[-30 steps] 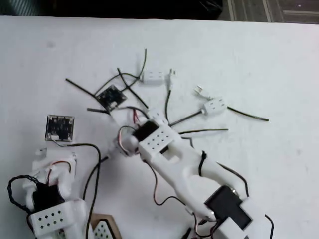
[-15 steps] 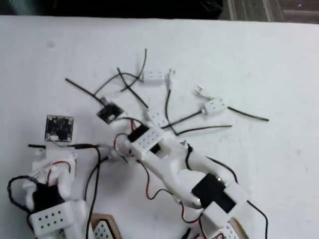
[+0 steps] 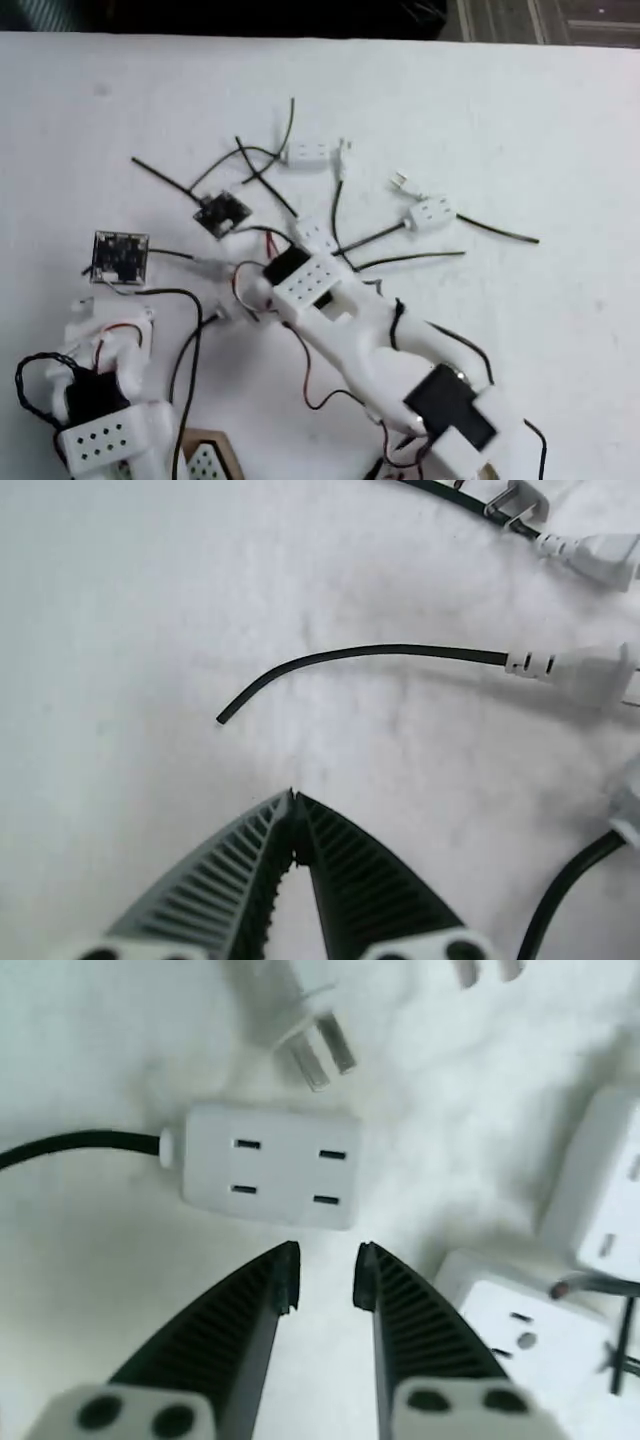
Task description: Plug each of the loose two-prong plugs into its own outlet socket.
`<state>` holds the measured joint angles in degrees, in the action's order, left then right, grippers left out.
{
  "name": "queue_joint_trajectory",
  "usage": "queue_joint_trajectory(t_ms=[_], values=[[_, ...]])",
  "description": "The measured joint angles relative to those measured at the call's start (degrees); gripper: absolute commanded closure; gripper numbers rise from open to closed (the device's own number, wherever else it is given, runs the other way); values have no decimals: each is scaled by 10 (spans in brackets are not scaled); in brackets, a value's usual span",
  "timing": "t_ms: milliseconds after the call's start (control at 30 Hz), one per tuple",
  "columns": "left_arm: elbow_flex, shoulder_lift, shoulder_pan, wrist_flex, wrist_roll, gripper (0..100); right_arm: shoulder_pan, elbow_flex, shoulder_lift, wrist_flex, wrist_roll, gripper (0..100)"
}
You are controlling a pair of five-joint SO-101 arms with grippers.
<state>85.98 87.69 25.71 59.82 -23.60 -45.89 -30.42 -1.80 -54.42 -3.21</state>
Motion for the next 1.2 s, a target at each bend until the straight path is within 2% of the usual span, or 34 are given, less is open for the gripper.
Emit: queue_joint_trajectory(t_ms=[267, 333, 467, 667, 800, 1100, 1200], values=[[0, 0, 3, 0, 0, 973, 77, 0, -85, -29, 0, 904], [-2, 0, 23, 0, 3, 973, 83, 0, -91, -31, -4, 903], [-2, 0, 52, 0, 3, 973, 63, 0, -87, -31, -59, 899], [-2, 0, 59, 0, 3, 973, 18, 112, 20, -52, -75, 800], [-2, 0, 57, 0, 3, 973, -12, 220, 123, -83, -76, 800], [-2, 0, 57, 0, 3, 973, -40, 387, 288, -78, -78, 801], [-2, 0, 57, 0, 3, 973, -39, 403, 331, -60, -78, 860]])
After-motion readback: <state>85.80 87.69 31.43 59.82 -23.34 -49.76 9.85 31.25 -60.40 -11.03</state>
